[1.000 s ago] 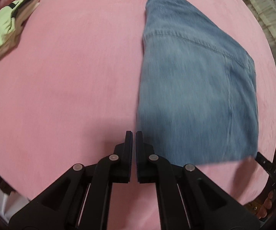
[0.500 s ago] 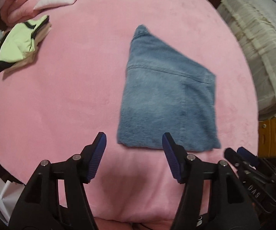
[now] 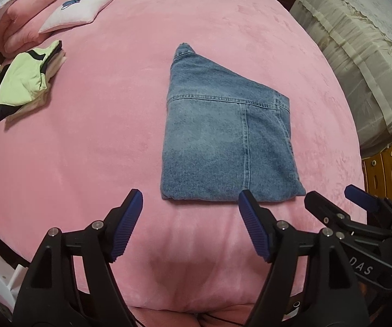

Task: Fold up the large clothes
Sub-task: 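Lift both open tools back from the squared denim bundle, then grasp the denim bundle edge with both tools and lift it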

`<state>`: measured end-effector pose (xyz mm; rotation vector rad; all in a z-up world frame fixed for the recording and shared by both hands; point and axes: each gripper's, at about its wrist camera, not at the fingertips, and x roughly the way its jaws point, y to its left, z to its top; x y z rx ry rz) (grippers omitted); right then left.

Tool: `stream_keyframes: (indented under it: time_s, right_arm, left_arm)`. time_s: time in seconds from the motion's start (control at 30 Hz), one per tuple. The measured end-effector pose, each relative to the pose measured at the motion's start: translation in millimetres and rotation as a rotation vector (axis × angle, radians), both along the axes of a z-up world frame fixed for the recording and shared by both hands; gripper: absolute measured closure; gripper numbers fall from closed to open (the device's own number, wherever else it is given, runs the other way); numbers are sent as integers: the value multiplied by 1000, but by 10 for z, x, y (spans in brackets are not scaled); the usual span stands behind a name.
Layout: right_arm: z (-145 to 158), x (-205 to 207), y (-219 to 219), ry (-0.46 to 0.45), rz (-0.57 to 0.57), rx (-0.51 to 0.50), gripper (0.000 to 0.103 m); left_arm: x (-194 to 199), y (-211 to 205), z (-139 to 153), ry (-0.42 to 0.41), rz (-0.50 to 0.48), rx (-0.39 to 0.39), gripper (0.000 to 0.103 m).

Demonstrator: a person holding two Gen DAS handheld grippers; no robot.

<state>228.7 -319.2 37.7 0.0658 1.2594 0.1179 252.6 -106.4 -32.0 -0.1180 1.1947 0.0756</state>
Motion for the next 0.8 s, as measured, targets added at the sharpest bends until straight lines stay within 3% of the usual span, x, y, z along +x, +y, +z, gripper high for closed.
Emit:
stream_keyframes:
  time_s: [0.47, 0.8]
  right_arm:
    - [-71, 23, -149, 26, -58, -21, 12]
    - [-403, 201, -351, 123, -96, 1, 11]
  left_arm:
    - [16, -125, -83, 6, -51, 41, 32]
    - [313, 46, -565, 158, -17, -29, 31]
